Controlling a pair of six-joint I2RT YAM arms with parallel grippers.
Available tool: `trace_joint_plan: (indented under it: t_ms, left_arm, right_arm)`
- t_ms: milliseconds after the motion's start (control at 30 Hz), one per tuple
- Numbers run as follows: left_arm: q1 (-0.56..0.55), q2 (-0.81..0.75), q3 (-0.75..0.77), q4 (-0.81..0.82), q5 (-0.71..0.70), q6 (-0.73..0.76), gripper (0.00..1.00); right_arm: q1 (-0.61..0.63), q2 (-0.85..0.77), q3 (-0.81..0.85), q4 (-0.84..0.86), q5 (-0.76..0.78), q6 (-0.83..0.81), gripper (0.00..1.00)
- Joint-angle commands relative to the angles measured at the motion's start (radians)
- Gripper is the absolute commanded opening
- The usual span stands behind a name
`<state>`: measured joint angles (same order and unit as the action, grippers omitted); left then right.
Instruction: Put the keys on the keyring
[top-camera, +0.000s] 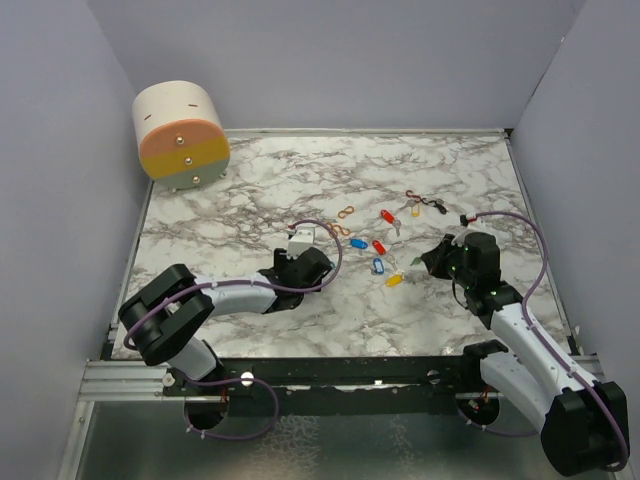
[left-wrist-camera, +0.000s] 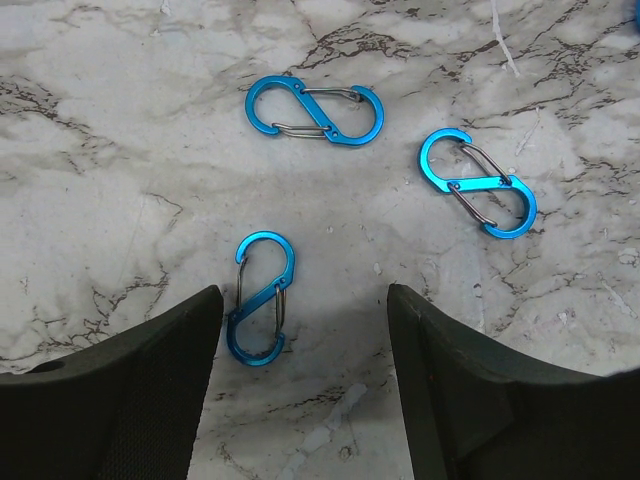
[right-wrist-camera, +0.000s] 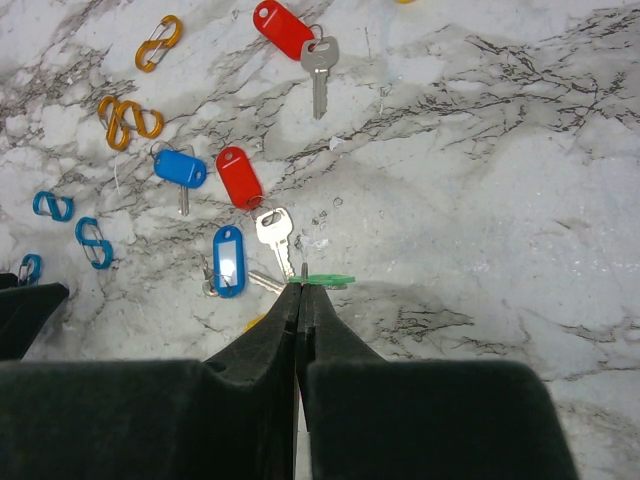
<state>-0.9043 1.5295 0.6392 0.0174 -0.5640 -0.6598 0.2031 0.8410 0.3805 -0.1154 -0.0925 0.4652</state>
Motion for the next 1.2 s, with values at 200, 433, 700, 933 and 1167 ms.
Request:
trace_joint_plan:
  t_ms: [200, 433, 700, 933, 1167]
  left_arm:
    - [0.002, -0.016, -0.030, -0.056, 0.012, 0.013, 0.61]
    - [0.002, -0.018, -0.037, -0.063, 0.022, 0.017, 0.46]
    - [0.002, -0.023, -0.050, -0.059, 0.024, 0.014, 0.43]
    - [0.002, -0.002, -0.042, -0.056, 0.010, 0.012, 0.43]
    - [0.004, 0.024, -0.029, -0.050, 0.008, 0.012, 0.43]
  right_arm:
    - [0.007, -0.014, 0.014, 0.007, -0.021, -0.019, 0.01]
    - [0.007, -0.014, 0.015, 0.007, -0.021, -0.019, 0.01]
    - [0.007, -0.020, 0.014, 0.004, -0.022, -0.019, 0.01]
    - [0.007, -0.022, 0.012, 0.003, -0.023, -0.019, 0.01]
    - [0.007, -0.027, 0.012, -0.001, -0.023, -0.019, 0.01]
